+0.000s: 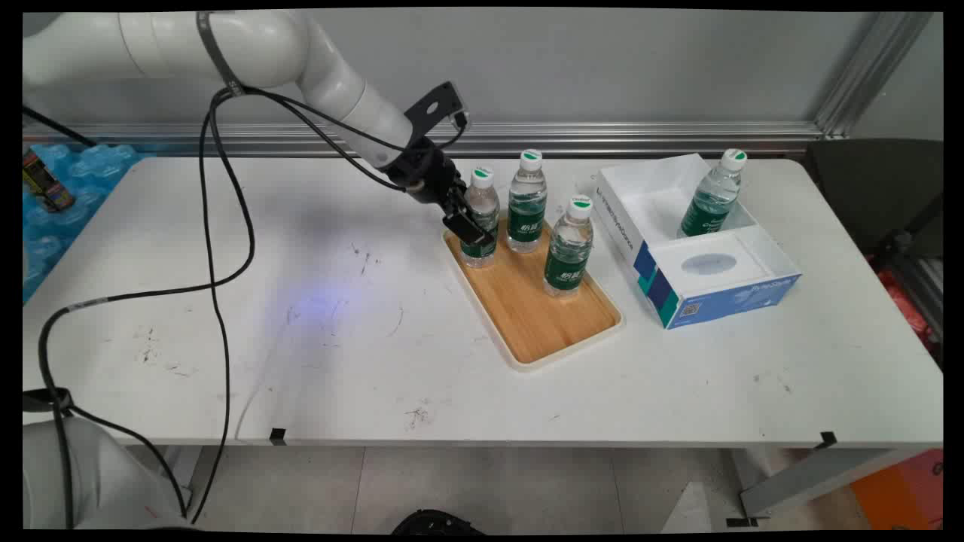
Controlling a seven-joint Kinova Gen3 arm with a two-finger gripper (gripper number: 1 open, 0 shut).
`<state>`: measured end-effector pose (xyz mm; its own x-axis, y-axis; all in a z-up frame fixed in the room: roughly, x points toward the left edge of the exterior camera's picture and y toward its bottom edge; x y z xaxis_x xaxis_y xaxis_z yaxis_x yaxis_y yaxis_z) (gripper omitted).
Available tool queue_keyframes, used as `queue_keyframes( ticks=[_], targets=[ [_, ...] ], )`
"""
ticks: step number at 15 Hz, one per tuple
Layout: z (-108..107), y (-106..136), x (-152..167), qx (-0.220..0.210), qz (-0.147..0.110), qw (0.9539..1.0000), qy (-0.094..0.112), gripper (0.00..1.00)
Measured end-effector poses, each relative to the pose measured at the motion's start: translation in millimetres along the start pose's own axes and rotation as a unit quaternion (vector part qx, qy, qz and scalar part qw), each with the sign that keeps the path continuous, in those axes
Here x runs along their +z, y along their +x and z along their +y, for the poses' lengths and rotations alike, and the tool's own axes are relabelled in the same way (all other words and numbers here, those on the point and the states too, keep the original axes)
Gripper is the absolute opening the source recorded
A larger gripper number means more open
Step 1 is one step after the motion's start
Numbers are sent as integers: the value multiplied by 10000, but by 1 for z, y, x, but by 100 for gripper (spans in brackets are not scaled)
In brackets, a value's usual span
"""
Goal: Pick up the green bottle from the white box
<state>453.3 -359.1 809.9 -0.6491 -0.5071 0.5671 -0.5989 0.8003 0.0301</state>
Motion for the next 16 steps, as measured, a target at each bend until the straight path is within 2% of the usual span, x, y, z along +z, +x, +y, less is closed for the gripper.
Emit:
queue_keyframes(
  ticks=[3,8,13,16],
  targets=[
    [-2,2,-15,32,-25,10000,3,100],
    [-6,11,-70,113,-143,9998,85,100],
    [5,35,-134,136,-219,9996,149,100],
    [11,51,-161,143,-233,9995,161,100]
  ],
)
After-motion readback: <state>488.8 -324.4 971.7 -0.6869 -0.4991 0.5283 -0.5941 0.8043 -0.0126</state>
